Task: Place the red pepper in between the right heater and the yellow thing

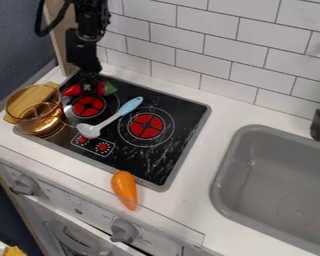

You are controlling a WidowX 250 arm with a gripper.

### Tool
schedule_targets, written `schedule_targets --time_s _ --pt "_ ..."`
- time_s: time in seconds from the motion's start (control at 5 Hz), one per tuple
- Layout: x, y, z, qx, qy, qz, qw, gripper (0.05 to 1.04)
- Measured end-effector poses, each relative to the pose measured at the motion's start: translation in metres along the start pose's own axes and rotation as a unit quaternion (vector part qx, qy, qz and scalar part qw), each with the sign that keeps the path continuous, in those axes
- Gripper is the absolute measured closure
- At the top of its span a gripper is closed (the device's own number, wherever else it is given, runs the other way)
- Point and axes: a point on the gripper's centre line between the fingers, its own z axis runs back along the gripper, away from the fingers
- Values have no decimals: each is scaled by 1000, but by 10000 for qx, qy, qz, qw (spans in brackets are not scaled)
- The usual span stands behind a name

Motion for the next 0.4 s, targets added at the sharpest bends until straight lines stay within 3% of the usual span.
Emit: schedule_targets --time_s 0.2,0.4 --pt "-8 10 24 -250 260 -984 9945 602" --pt "-22 23 37 -440 301 -1772 9827 602"
